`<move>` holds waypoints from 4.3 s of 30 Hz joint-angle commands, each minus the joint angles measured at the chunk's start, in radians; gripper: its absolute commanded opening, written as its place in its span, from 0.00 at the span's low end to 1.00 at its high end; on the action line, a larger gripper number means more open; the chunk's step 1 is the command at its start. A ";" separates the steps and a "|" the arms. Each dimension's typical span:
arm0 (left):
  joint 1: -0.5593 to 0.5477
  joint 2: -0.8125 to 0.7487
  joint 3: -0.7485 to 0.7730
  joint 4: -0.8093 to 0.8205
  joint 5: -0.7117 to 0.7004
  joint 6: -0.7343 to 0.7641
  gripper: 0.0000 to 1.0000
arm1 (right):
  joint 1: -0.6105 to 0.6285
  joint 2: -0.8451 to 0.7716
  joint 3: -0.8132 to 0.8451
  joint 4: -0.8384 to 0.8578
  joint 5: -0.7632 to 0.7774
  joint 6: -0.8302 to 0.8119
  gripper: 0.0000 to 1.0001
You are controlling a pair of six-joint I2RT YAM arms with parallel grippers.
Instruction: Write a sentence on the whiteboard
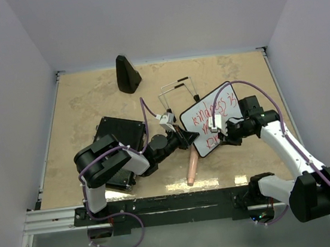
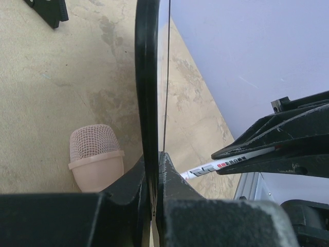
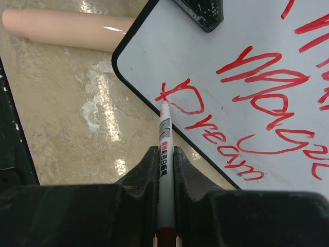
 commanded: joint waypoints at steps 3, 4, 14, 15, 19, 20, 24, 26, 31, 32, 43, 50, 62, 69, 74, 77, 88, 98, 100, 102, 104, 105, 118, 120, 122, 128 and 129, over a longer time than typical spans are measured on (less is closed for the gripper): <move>-0.006 -0.019 0.008 0.085 0.018 0.017 0.00 | 0.004 0.005 -0.012 0.088 0.052 0.065 0.00; -0.006 -0.017 0.008 0.085 0.018 0.017 0.00 | 0.007 0.001 -0.012 0.097 0.053 0.074 0.00; -0.004 -0.020 0.001 0.090 0.017 0.018 0.00 | 0.004 -0.036 -0.014 0.197 0.090 0.168 0.00; -0.006 -0.019 -0.001 0.090 0.017 0.017 0.00 | 0.004 -0.038 -0.015 0.200 0.095 0.174 0.00; -0.004 -0.019 -0.001 0.090 0.017 0.017 0.00 | 0.003 -0.042 -0.011 0.192 0.102 0.176 0.00; -0.004 -0.019 -0.001 0.088 0.015 0.017 0.00 | 0.003 -0.047 -0.003 0.179 0.099 0.173 0.00; -0.004 -0.019 -0.004 0.082 0.009 0.017 0.00 | -0.005 -0.103 0.055 0.091 0.079 0.134 0.00; -0.004 -0.016 -0.003 0.074 0.008 0.018 0.00 | -0.005 -0.133 0.112 0.026 0.076 0.125 0.00; -0.004 -0.011 0.001 0.071 0.006 0.018 0.00 | -0.013 -0.165 0.177 -0.061 0.137 0.088 0.00; -0.004 -0.012 0.002 0.070 0.008 0.020 0.00 | -0.017 -0.170 0.172 -0.049 0.153 0.088 0.00; -0.004 -0.020 0.007 0.011 0.018 0.047 0.00 | -0.355 -0.092 0.138 0.010 0.055 0.012 0.00; -0.004 -0.028 0.017 -0.005 0.037 0.057 0.00 | -0.435 -0.085 0.080 0.023 -0.008 -0.056 0.00; -0.013 -0.043 0.036 -0.047 0.051 0.073 0.00 | -0.436 -0.105 0.052 0.070 -0.065 -0.019 0.00; -0.012 -0.057 0.022 -0.045 0.049 0.070 0.00 | -0.471 -0.102 0.037 0.073 -0.062 -0.050 0.00; -0.015 -0.051 0.030 -0.045 0.052 0.069 0.00 | -0.522 -0.065 0.058 0.016 -0.117 -0.114 0.00; -0.017 -0.057 0.030 -0.050 0.052 0.072 0.00 | -0.548 -0.042 0.060 -0.001 -0.134 -0.145 0.00; -0.021 -0.062 0.034 -0.054 0.055 0.072 0.00 | -0.567 -0.002 0.035 -0.039 -0.211 -0.242 0.00; -0.026 -0.052 0.045 -0.061 0.052 0.073 0.00 | -0.567 -0.015 -0.023 0.073 -0.151 -0.154 0.00; -0.026 -0.052 0.048 -0.062 0.052 0.073 0.00 | -0.567 -0.015 -0.030 0.099 -0.142 -0.133 0.00; -0.026 -0.051 0.051 -0.065 0.054 0.073 0.00 | -0.567 -0.013 -0.035 0.128 -0.136 -0.116 0.00; -0.026 -0.051 0.056 -0.068 0.055 0.073 0.00 | -0.567 -0.013 -0.038 0.148 -0.134 -0.090 0.00; -0.026 -0.052 0.054 -0.068 0.055 0.075 0.00 | -0.567 -0.013 -0.041 0.160 -0.132 -0.084 0.00; -0.027 -0.045 0.057 -0.071 0.052 0.078 0.00 | -0.567 0.024 -0.052 0.186 -0.100 -0.081 0.00; -0.026 -0.042 0.059 -0.071 0.051 0.076 0.00 | -0.565 0.024 -0.055 0.185 -0.097 -0.087 0.00; -0.027 -0.040 0.062 -0.071 0.052 0.076 0.00 | -0.565 0.033 -0.052 0.183 -0.099 -0.090 0.00; -0.026 -0.040 0.063 -0.076 0.054 0.078 0.00 | -0.565 0.056 -0.052 0.198 -0.102 -0.090 0.00; -0.026 -0.039 0.063 -0.076 0.054 0.078 0.00 | -0.565 0.056 -0.052 0.200 -0.103 -0.088 0.00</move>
